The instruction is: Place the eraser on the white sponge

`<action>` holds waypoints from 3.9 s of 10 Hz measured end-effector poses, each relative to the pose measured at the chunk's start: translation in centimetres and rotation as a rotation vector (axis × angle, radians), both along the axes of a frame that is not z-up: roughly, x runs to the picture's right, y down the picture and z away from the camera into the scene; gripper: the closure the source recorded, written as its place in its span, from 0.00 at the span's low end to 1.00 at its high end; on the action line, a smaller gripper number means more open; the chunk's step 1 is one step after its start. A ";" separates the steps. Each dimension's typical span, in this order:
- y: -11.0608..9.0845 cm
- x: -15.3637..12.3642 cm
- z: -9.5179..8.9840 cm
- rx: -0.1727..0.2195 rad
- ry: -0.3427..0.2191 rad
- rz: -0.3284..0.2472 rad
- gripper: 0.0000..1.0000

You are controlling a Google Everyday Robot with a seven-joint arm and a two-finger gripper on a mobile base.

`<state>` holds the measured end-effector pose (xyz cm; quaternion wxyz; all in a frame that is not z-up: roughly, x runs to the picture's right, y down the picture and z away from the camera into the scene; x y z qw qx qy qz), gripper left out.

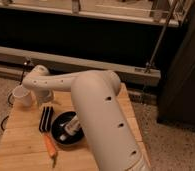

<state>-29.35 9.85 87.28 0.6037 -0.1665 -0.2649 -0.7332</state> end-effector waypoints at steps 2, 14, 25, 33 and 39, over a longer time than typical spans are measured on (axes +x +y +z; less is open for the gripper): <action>1.0 0.6 0.5 -0.023 0.020 0.006 0.20; 3.8 -1.2 1.1 -0.063 0.063 -0.080 0.47; -15.7 10.5 -2.6 0.093 0.198 0.293 0.78; -14.3 27.7 -6.6 -0.038 0.400 0.392 0.78; -12.0 29.9 -4.7 -0.111 0.427 0.375 0.78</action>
